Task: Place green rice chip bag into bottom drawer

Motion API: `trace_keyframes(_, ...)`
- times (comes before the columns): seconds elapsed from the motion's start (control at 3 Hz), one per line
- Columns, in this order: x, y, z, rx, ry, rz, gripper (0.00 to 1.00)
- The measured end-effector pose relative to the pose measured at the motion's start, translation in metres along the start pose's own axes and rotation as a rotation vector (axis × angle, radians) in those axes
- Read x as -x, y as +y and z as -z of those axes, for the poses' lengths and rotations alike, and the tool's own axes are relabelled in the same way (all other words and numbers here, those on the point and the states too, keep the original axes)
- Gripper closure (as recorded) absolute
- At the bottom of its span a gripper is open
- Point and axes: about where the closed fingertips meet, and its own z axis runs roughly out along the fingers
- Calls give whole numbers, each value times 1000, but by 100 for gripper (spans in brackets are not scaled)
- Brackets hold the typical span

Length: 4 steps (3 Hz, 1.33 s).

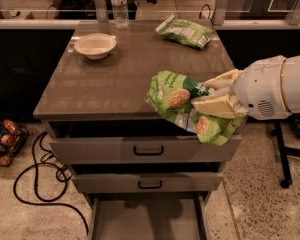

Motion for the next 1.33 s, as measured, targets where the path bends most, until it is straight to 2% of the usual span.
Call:
trace_keyframes(0.33, -2, -1, 1, 14, 10, 25, 100)
trace_keyframes(0.67, -30, -4, 18, 52, 54, 84, 100)
trace_keyframes(1.0, -67, 12, 38, 149, 104, 135, 100)
trace_keyframes(1.33, -103, 31, 47, 224, 111, 142, 100)
